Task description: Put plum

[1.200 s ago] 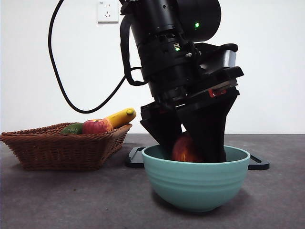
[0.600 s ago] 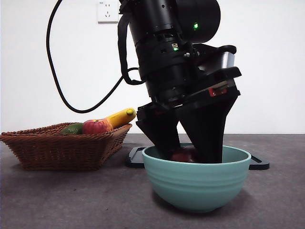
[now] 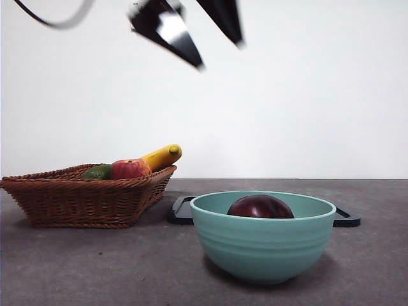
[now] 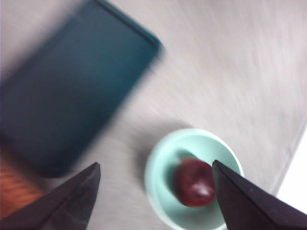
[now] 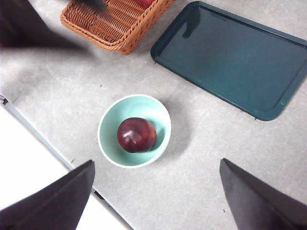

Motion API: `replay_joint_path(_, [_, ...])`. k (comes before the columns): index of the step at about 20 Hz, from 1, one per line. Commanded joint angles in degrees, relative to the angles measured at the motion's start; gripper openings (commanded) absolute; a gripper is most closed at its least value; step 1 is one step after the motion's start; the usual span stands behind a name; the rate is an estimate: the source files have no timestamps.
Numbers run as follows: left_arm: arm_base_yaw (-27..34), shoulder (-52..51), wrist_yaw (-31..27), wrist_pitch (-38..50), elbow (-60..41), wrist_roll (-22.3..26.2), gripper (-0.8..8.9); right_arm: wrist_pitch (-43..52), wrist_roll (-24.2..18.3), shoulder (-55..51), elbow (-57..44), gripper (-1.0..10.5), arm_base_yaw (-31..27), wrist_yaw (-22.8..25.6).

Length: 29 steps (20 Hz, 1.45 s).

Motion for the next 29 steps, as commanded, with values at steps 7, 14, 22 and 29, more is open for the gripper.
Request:
replay_joint_path(7, [13.64, -20.46, 1.14, -6.34, -4.94, -1.7, 3.75, 0.96, -0.44, 0.48, 1.09, 4.2, 0.26, -0.02])
replay_joint_path(14, [15.54, -37.42, 10.8, -5.99, -29.24, -3.08, 3.74, 0.96, -0.42, 0.48, 1.07, 4.2, 0.26, -0.02])
replay_joint_path(22, [15.54, -43.1, 21.88, -6.12, -38.07, -4.24, 3.73, 0.2, 0.0, 0.48, 1.03, 4.2, 0.26, -0.07])
replay_joint_path(29, [15.54, -43.1, 21.88, -6.05, -38.07, -4.22, 3.73, -0.87, 2.34, 0.85, 0.92, 4.2, 0.42, -0.24])
